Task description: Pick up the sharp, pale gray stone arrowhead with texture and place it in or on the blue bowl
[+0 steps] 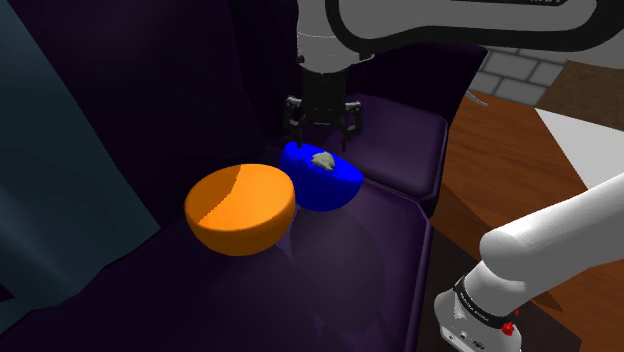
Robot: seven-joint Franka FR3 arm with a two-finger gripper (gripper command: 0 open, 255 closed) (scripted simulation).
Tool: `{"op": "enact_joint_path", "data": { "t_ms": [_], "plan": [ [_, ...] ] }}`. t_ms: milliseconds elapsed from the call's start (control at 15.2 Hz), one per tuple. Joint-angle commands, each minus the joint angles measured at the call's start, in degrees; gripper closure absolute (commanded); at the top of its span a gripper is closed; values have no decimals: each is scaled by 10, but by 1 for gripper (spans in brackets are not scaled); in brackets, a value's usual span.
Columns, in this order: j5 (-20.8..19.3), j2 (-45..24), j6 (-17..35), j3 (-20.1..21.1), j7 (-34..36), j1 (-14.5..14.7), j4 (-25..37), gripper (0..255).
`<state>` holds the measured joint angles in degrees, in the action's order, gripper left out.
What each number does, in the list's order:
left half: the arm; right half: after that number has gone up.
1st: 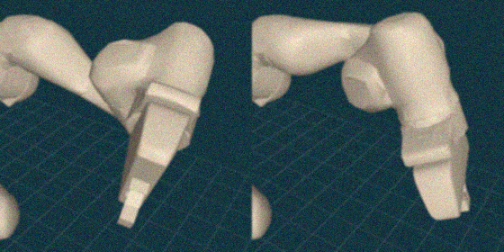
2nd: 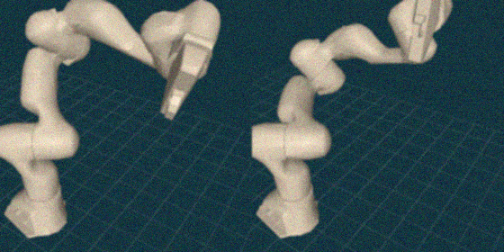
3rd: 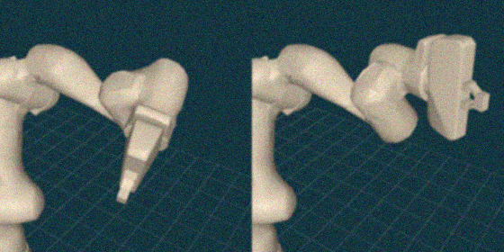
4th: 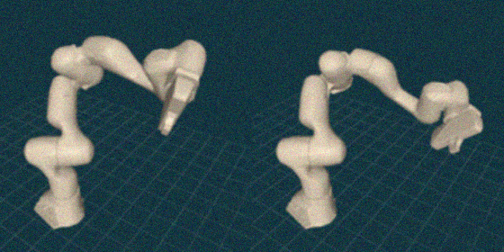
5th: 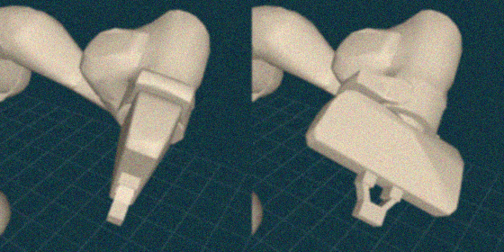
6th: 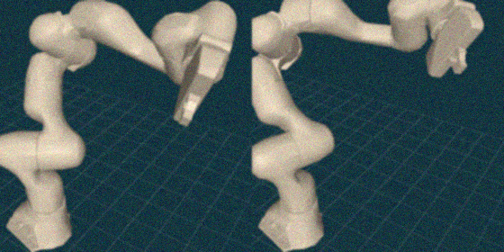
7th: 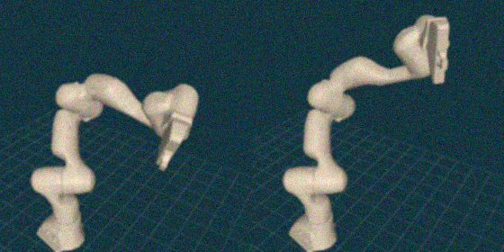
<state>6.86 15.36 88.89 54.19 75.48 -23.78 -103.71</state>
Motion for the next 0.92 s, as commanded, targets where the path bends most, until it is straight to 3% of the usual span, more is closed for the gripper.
{"op": "enact_joint_path", "data": {
  "t_ms": [0,66,330,858],
  "plan": [
    [0,0,0,0,0,0,0,0],
    [0,0,0,0,0,0,0,0],
    [-30,-43,-74,25,26,-11,103,0],
    [-30,-43,-74,25,26,-11,102,0]
  ]
}}
